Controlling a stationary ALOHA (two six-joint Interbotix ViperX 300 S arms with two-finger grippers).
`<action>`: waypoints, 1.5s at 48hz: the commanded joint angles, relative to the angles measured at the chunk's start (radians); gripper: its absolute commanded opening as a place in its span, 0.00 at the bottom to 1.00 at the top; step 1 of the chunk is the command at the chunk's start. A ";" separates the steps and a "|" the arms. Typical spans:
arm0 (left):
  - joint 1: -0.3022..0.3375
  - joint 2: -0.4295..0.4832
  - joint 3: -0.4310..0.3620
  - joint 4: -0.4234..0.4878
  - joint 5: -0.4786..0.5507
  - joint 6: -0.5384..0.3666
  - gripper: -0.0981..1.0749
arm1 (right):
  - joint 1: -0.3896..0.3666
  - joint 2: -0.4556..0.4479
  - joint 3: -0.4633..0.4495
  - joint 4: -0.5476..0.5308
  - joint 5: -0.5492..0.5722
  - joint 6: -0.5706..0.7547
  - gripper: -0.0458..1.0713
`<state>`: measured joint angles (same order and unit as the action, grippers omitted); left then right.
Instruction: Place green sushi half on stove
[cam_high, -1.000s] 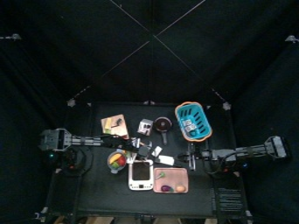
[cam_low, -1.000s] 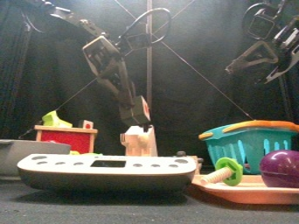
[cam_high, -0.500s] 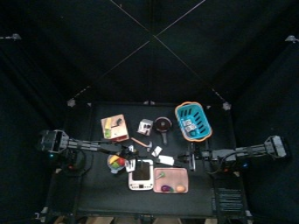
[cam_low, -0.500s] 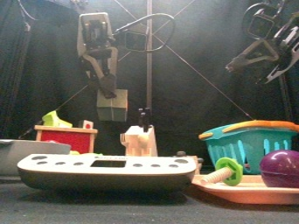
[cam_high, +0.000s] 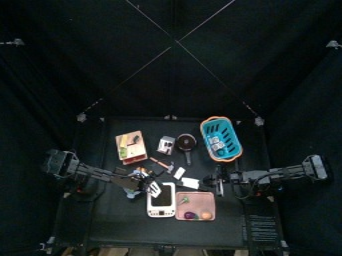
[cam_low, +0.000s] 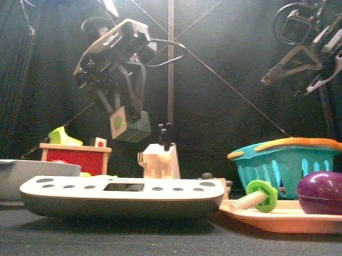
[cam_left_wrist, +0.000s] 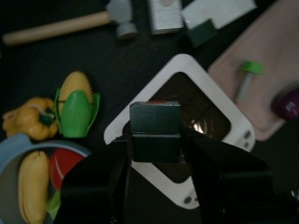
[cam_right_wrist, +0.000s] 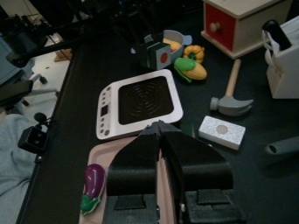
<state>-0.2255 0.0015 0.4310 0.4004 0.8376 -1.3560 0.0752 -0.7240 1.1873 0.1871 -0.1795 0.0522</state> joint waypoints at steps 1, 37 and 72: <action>-0.028 0.031 -0.037 0.017 0.012 -0.109 0.66 | 0.002 -0.003 -0.029 -0.002 0.006 -0.002 0.05; -0.080 0.170 -0.221 -0.006 0.166 -0.512 0.67 | 0.002 -0.020 -0.031 -0.038 0.057 -0.005 0.05; -0.077 0.190 -0.193 -0.021 0.086 -0.517 0.85 | 0.002 -0.020 -0.040 -0.054 0.057 -0.002 0.05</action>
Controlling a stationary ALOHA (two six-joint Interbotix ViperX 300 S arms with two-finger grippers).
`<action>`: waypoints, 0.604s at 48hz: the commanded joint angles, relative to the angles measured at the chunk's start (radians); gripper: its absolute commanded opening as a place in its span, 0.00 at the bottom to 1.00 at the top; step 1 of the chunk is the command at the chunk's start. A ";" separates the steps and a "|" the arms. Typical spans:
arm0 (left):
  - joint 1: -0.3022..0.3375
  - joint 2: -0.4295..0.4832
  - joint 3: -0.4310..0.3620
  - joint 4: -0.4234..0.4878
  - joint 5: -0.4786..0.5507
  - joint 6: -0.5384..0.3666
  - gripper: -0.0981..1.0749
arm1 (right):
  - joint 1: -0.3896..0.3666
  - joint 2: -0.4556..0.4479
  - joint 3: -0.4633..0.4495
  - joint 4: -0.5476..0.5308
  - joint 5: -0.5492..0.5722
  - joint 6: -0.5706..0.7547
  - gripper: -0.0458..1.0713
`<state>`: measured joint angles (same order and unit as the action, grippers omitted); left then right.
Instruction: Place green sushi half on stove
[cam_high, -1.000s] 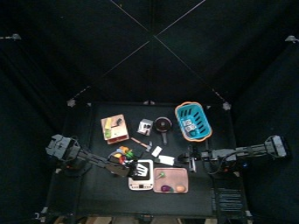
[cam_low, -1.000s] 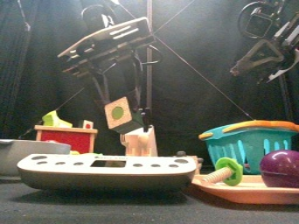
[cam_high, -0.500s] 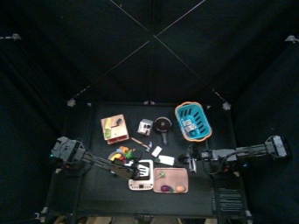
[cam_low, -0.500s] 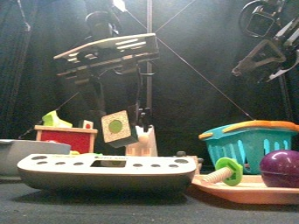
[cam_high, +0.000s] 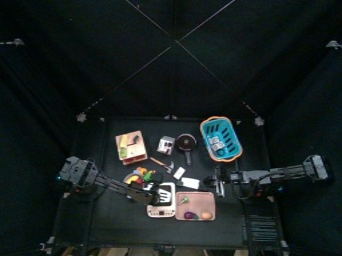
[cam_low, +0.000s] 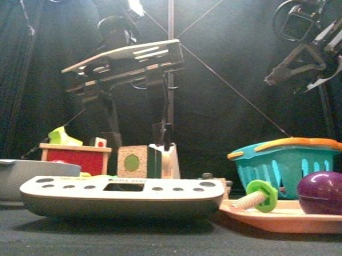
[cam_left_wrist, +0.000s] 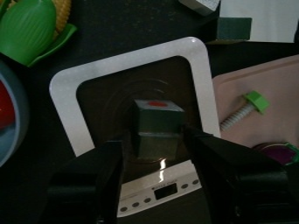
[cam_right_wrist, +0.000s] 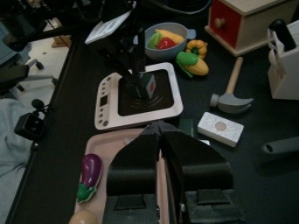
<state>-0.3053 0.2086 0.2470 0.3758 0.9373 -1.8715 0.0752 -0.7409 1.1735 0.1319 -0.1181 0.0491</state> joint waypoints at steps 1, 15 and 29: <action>0.003 -0.017 -0.009 0.003 -0.017 -0.002 0.86 | 0.002 -0.003 -0.026 0.002 -0.005 0.002 0.05; 0.006 -0.040 0.006 0.005 -0.021 0.003 0.88 | 0.003 -0.003 -0.026 0.000 -0.005 -0.002 0.05; -0.006 -0.046 0.018 -0.074 -0.081 0.006 0.88 | 0.003 -0.002 -0.034 -0.002 -0.005 -0.002 0.05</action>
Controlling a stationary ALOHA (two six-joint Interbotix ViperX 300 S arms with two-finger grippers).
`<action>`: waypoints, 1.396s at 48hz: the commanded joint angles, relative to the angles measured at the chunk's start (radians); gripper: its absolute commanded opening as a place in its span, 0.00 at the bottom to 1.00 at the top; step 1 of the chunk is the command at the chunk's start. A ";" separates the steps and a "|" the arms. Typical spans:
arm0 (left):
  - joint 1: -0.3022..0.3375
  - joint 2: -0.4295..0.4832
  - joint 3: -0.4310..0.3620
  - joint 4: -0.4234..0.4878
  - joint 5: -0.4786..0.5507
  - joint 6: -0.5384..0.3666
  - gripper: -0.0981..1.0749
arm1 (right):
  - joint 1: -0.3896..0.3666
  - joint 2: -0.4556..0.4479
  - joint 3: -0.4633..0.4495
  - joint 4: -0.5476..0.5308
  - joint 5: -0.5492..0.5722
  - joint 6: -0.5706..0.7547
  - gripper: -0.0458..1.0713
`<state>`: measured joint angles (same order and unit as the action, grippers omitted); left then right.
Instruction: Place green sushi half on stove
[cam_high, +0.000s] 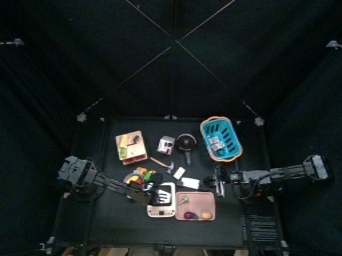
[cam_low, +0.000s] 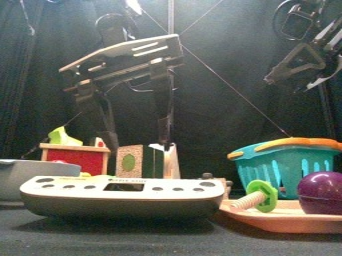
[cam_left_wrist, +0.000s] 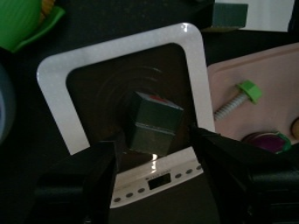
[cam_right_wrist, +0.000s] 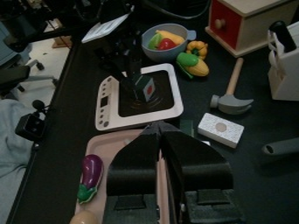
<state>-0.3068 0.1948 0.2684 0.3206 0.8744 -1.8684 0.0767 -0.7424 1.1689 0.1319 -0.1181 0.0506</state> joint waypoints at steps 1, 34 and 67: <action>-0.006 -0.032 0.000 -0.018 -0.025 0.003 0.88 | 0.002 -0.002 -0.029 -0.002 -0.005 -0.003 0.05; 0.002 -0.035 0.008 0.002 -0.135 0.003 0.87 | 0.003 0.000 -0.034 -0.002 -0.003 -0.003 0.05; 0.002 -0.249 0.146 0.110 -0.137 0.058 0.87 | -0.002 -0.002 -0.058 -0.005 -0.005 -0.003 0.05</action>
<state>-0.3068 -0.0138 0.4142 0.4188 0.7440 -1.8208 0.0767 -0.7424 1.1443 0.1273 -0.1181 0.0491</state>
